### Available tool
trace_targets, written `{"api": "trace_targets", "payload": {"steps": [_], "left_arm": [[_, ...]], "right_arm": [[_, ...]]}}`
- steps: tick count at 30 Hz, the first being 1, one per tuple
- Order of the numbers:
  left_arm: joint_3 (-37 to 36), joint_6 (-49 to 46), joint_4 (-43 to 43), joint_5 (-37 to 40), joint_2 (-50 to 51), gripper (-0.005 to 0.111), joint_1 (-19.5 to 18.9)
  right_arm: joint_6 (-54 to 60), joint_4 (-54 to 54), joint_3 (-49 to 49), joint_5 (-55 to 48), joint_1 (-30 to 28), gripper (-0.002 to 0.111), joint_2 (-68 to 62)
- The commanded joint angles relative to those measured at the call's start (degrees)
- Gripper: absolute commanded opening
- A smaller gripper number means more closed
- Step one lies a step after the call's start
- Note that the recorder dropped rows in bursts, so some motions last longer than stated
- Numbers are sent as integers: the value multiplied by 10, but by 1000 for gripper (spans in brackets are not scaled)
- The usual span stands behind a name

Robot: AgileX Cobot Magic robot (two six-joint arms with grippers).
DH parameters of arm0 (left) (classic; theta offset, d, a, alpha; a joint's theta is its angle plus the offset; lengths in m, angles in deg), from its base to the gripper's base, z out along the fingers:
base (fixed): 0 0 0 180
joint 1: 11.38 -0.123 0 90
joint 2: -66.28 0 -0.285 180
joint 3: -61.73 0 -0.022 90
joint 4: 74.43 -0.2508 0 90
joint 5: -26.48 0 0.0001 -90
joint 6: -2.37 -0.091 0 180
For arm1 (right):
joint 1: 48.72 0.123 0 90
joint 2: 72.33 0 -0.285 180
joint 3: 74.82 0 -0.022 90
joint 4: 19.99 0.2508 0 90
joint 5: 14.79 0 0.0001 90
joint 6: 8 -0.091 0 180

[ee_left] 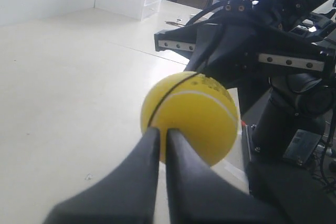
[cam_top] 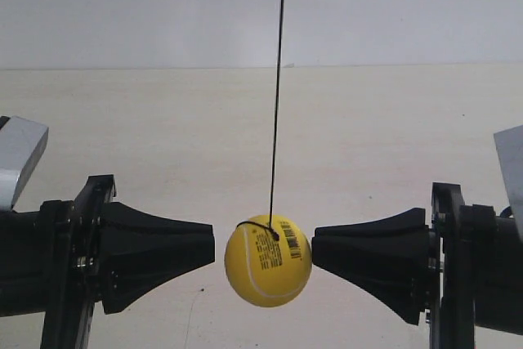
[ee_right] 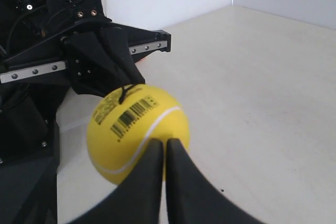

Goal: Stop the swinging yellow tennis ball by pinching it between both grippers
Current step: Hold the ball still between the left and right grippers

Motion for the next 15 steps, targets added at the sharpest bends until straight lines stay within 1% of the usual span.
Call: {"api": "trace_targets", "payload": {"steps": [1, 15], "left_arm": [[2, 5, 4, -6, -2, 5, 2], [2, 20, 3, -6, -2, 5, 2]], "right_arm": [[-1, -4, -1, 6, 0, 0, 3], [-1, -5, -1, 4, 0, 0, 3]]}}
